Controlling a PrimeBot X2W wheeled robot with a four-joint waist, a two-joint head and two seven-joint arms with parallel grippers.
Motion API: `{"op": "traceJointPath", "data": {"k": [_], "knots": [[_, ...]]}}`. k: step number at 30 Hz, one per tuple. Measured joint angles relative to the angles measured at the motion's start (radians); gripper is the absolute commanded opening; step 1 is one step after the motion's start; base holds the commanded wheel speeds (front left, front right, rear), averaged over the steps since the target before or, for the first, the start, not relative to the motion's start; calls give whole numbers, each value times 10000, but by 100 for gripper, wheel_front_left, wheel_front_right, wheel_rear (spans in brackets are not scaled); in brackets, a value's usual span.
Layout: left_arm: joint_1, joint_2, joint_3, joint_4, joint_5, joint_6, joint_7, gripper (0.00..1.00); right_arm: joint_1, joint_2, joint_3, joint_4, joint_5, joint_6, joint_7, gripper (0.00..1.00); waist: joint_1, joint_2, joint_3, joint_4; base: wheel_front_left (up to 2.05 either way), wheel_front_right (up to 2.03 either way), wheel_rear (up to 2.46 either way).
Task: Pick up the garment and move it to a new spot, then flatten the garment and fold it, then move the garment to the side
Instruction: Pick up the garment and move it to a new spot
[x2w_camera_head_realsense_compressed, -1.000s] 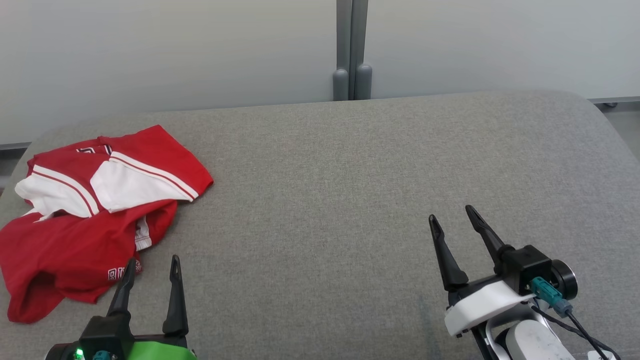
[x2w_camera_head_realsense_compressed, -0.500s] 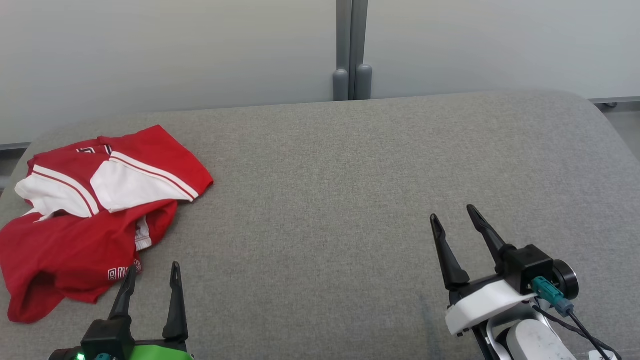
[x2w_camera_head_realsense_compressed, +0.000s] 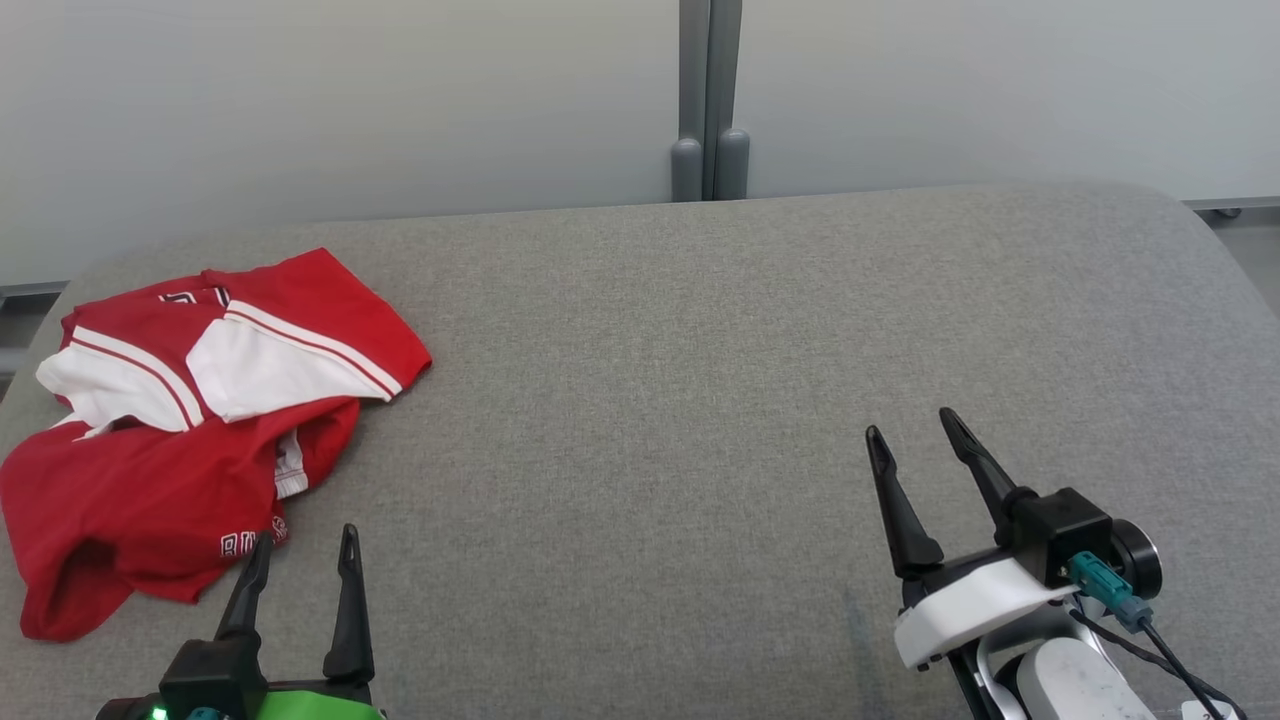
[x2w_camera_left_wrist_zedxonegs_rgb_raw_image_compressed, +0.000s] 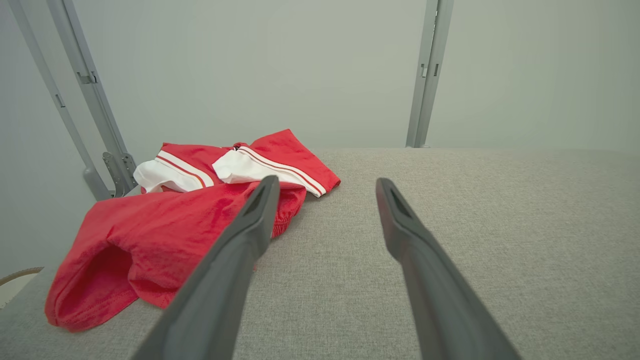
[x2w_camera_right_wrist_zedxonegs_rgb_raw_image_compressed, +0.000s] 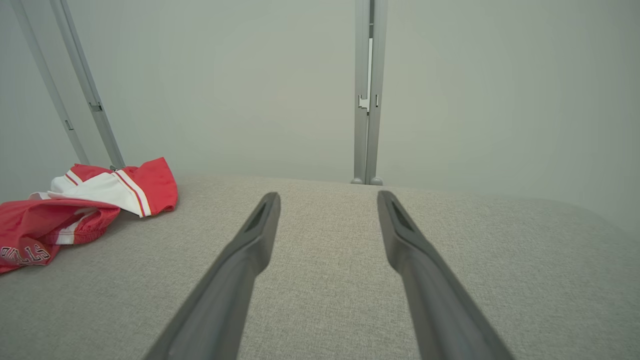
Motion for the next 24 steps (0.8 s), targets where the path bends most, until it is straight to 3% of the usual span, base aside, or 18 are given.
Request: {"op": "traceJointPath", "data": {"k": [13, 19, 24], "knots": [[-23, -10, 2, 0, 73, -23, 0, 100, 198, 6, -366, 2, 4, -17, 0, 100, 0, 1, 1, 176, 0, 0, 0], [-63, -13, -33, 2, 150, -23, 0, 100, 232, 17, -364, -2, 19, -10, 0, 100, 0, 0, -8, 611, 0, 0, 0], [-63, -19, 221, -19, 157, 4, 0, 100, 243, 56, -117, 6, 19, 253, 0, 100, 0, 0, -36, 1158, 0, 0, 0]]}}
